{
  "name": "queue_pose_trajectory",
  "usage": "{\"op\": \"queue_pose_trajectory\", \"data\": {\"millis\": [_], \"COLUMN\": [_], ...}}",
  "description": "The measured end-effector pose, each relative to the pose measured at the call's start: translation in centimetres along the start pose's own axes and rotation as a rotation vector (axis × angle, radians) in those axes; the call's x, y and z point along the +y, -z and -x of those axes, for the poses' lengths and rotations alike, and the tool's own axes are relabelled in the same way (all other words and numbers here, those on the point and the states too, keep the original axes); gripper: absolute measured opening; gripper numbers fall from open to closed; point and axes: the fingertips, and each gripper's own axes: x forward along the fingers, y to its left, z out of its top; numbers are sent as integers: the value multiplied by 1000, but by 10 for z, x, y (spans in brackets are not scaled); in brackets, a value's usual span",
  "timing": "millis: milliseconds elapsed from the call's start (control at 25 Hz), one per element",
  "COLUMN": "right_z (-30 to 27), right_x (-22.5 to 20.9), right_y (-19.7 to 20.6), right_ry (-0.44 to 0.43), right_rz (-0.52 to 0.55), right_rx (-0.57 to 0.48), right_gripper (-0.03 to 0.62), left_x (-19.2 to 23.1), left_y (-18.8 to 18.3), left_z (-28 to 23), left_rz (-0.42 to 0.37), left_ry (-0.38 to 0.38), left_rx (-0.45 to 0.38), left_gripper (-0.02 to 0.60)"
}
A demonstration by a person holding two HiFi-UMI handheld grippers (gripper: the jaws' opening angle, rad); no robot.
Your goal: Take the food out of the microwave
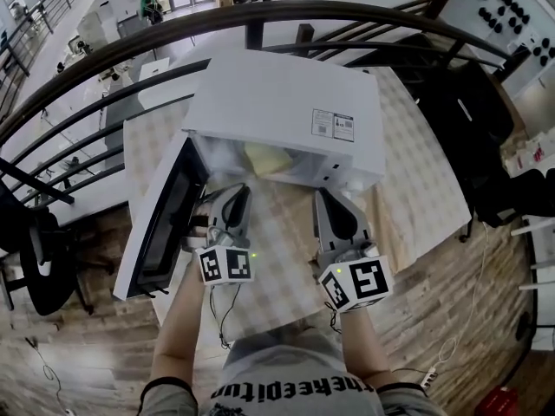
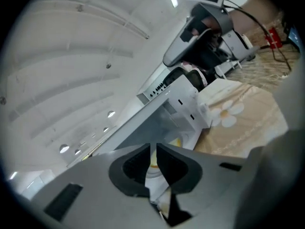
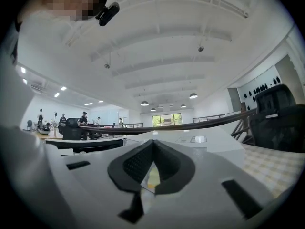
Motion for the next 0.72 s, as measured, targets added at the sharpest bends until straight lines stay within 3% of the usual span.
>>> {"op": "queue_pose_trajectory", "data": {"millis": [240,360,720], "right_z": [3,5,13], "right_x": [-9,-13,-28], "right_y": [6,9,18], "right_ry": [25,38,82], "right_rz": [5,8,13], "right_rx": [14,23,49], "right_gripper": [5,5,5], "left_x": [-25,-37,-58], "left_y": [24,36,65], "left_z": [-29,-42,-70], "left_rz": [-84,-119,-252], "left_ry": [61,84,107], "left_rx": [38,48,121], "left_gripper": [18,114,118]}}
